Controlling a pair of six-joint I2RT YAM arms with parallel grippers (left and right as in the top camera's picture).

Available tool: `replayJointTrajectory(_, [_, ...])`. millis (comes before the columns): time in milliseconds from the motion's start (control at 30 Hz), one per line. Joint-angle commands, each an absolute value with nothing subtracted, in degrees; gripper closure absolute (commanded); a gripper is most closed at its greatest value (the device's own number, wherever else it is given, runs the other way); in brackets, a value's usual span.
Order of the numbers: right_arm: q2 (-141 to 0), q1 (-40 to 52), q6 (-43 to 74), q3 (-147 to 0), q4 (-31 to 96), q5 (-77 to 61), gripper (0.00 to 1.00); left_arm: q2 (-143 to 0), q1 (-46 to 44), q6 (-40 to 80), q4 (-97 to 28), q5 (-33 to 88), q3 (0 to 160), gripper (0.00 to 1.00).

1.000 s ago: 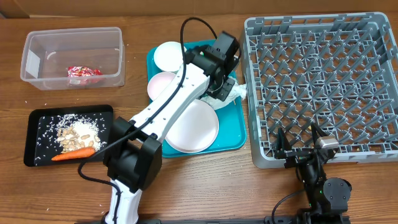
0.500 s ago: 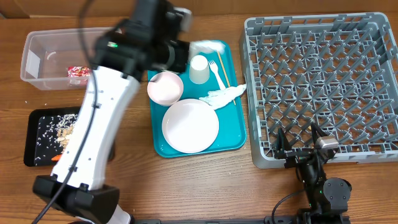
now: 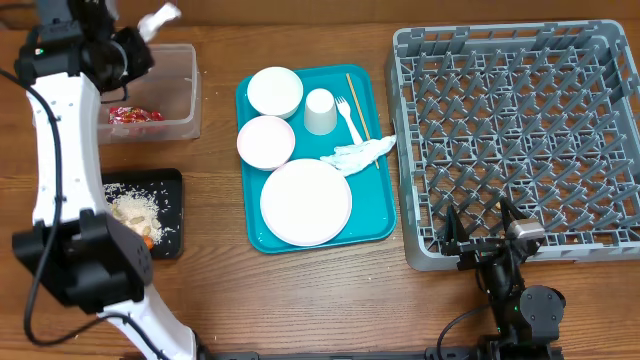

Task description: Sort waste into correct bins and load items into the dishwasher rack

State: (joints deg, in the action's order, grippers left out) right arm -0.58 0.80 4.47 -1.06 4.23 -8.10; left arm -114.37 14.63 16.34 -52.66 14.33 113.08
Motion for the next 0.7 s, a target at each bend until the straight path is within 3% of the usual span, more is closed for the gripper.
replayJointTrajectory(0, [-0.19,1.02,4.73,-0.47,4.01,-7.53,0.00,-117.21,16.53,17.45,-53.71,14.46,113.51,0.72])
replayJointTrajectory(33, [-0.19,1.02,4.73,-0.47,3.99,-7.53,0.00,-117.40,16.78,17.45,-53.82,14.46,113.51,0.56])
replayJointTrajectory(67, [-0.19,1.02,4.73,-0.47,4.01,-7.53,0.00,-117.43,17.04,17.63,-53.95,14.41,113.51,0.30])
replayJointTrajectory(133, [-0.19,1.02,4.73,-0.47,4.01,-7.53,0.00,-117.34,17.23,17.65,-54.06,14.59,113.54,0.00])
replayJointTrajectory(267, [-0.19,1.02,4.73,-0.47,3.99,-7.53,0.00,-117.25,17.17,18.04,-56.47,16.25,113.56,0.00])
replayJointTrajectory(467, [-0.19,1.02,4.73,-0.47,3.99,-7.53,0.00,-117.21,14.85,14.41,-60.27,31.40,113.56,0.07])
replayJointTrajectory(567, [-0.19,1.02,4.75,-0.47,3.99,-7.53,0.00,-116.97,10.72,10.44,-62.54,32.67,113.56,0.02])
replayJointTrajectory(667, [-0.19,1.02,4.73,-0.47,3.99,-7.53,0.00,-115.22,1.39,7.84,-63.33,26.44,113.56,0.00])
